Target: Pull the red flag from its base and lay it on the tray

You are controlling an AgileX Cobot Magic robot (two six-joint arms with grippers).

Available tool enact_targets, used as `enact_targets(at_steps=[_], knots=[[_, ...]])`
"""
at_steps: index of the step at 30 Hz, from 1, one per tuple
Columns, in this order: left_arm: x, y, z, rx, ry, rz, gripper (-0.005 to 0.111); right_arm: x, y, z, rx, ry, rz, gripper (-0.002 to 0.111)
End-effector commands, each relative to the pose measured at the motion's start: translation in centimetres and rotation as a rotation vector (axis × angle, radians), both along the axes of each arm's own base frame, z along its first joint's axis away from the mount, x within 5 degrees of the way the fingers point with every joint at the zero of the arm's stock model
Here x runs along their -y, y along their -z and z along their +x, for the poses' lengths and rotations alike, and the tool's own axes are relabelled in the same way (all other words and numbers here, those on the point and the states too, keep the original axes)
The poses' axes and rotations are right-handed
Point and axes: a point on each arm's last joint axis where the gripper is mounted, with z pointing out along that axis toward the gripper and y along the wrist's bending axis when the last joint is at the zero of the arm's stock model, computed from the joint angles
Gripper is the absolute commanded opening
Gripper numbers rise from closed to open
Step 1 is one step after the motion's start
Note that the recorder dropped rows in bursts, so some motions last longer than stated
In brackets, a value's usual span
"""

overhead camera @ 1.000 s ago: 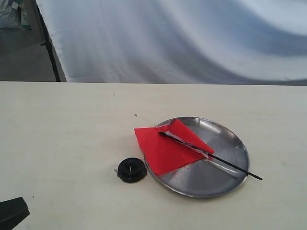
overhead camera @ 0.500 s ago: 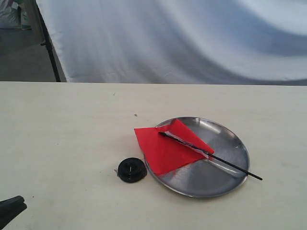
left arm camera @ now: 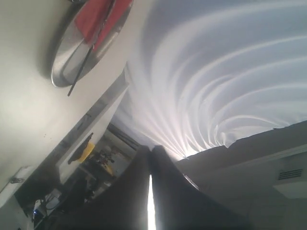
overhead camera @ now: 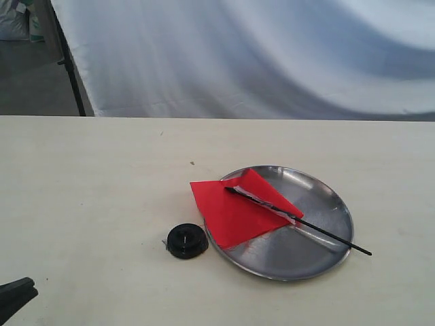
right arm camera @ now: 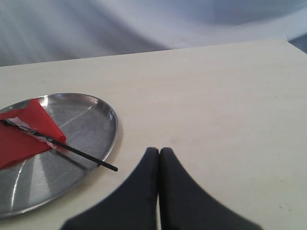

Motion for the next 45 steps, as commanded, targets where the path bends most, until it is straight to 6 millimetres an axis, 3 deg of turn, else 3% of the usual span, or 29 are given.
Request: enact_targets(at_steps=[1, 3, 12, 17, 26, 35, 41, 45], knots=[[-0.1, -0.1, -0.2, 0.017, 0.001, -0.015, 0.0, 0.0, -0.2, 0.0, 0.015, 0.003, 0.002, 0.0], [-0.2, -0.1, -0.4, 0.098, 0.027, 0.094, 0.0, 0.0, -0.2, 0.0, 0.015, 0.003, 0.002, 0.0], [-1.8, -0.2, -1.3, 0.814, 0.105, 1.074, 0.0, 0.0, -0.2, 0.0, 0.015, 0.003, 0.002, 0.0], [-2.4, -0.6, -1.5, 1.009, 0.052, 1.391, 0.0, 0.0, -0.2, 0.0, 0.015, 0.003, 0.002, 0.0], [-4.1, -0.6, -1.0, 0.879, -0.102, 1.785, 0.0, 0.0, -0.2, 0.0, 0.016, 0.003, 0.002, 0.0], [-5.2, -0.4, -0.9, 0.703, -0.196, 1.863, 0.0, 0.0, -0.2, 0.0, 0.016, 0.003, 0.002, 0.0], [-5.7, 0.3, -1.0, 0.589, -0.169, 1.863, 0.0, 0.0, -0.2, 0.0, 0.016, 0.003, 0.002, 0.0], [-5.6, 1.0, -1.1, 0.564, -0.059, 1.907, 0.0, 0.0, -0.2, 0.0, 0.016, 0.003, 0.002, 0.0]])
